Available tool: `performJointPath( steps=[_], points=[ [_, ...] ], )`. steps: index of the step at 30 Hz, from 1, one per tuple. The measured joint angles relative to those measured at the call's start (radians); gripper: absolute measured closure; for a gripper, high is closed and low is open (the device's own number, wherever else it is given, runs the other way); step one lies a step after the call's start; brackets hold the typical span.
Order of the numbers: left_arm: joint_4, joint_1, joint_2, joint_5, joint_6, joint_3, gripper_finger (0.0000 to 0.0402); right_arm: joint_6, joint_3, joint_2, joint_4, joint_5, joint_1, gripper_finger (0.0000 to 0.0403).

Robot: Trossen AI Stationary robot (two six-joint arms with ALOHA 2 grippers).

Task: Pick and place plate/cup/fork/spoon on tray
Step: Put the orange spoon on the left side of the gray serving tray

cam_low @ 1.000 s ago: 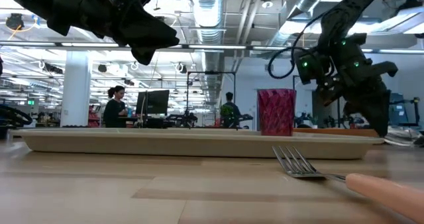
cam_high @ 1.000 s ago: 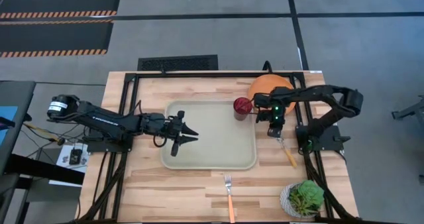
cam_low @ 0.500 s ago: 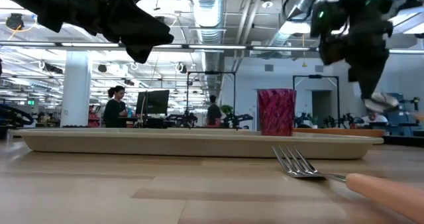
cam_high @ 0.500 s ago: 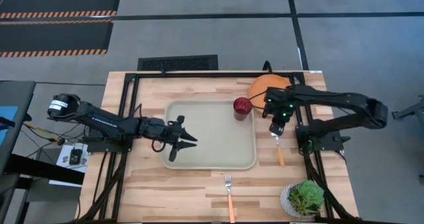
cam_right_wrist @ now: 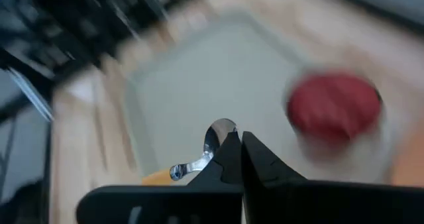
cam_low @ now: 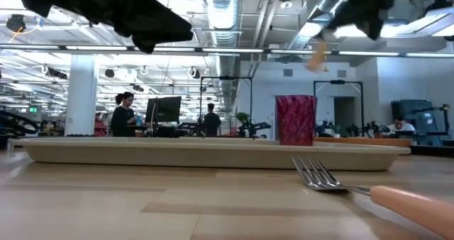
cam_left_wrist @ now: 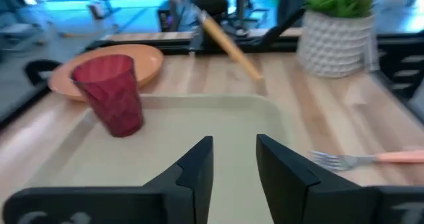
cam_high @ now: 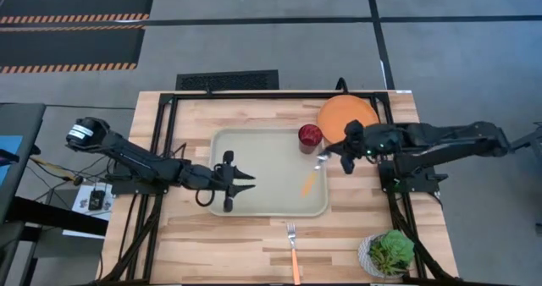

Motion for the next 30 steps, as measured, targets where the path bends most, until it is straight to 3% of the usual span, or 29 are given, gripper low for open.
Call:
performJointPath(
  steps=[5,9,20,27,30],
  points=[
    [-0.07,-0.038,0.064,-0.161,0.039,0.101,0.0258,-0.113,0.0,0.108,0.237,0.173,0.105,0.0399],
    [-0.138,-0.067,0.092,-0.259,0.062,0.18,0.0222,-0.173,-0.001,0.226,0.389,0.241,0.117,0.04],
    [-0.289,-0.126,0.198,-0.649,0.068,0.298,0.0145,-0.25,-0.001,0.495,0.858,0.275,0.069,0.0398],
    [-0.307,-0.142,0.202,-0.796,0.058,0.304,0.0146,-0.283,-0.001,0.558,1.014,0.279,0.058,0.0399],
    [-0.328,-0.137,0.202,-0.811,0.061,0.304,0.0156,-0.291,-0.001,0.56,1.038,0.276,0.063,0.0398]
  ],
)
